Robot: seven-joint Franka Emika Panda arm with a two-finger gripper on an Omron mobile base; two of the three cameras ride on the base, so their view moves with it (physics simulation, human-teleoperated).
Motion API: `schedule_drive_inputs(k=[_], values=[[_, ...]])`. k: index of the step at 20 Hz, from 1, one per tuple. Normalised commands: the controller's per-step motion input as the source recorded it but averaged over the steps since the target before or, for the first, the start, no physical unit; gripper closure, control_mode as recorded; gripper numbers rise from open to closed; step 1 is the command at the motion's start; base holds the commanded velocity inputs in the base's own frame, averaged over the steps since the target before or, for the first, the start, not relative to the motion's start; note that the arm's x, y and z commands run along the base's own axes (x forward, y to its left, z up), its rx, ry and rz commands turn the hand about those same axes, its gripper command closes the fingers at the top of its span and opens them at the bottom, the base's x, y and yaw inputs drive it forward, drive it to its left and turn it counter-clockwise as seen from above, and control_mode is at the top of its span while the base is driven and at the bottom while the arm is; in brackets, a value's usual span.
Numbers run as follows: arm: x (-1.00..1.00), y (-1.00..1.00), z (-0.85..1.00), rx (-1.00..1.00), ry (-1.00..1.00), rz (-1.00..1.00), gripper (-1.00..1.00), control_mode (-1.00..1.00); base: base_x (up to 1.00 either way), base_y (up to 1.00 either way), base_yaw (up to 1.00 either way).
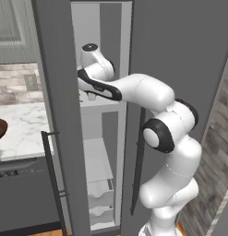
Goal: Take the fish, sweet potato, and pear from the freezer and place them in the bowl on the counter.
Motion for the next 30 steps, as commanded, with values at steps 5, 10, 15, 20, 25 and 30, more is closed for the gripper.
schedule_drive_inputs(k=[5, 10, 15, 20, 25, 30], values=[[0.25, 0.0, -0.49, 0.0, 0.0, 0.02, 1.0, -1.0, 0.0, 0.0, 0.0], [0.0, 0.0, -0.43, 0.0, 0.0, 0.02, 1.0, -1.0, 0.0, 0.0, 0.0], [-0.24, -0.16, -0.28, 0.0, 0.0, 0.0, 1.0, -1.0, 0.0, 0.0, 0.0], [-0.58, -0.3, -0.02, 0.0, -0.02, 0.0, 1.0, -1.0, 0.0, 0.0, 0.0], [-0.76, -0.18, 0.13, 0.04, -0.07, 0.0, 1.0, -1.0, 0.0, 0.0, 0.0], [-0.84, 0.0, 0.17, 0.04, -0.06, 0.0, 1.0, -1.0, 0.0, 0.0, 0.0]])
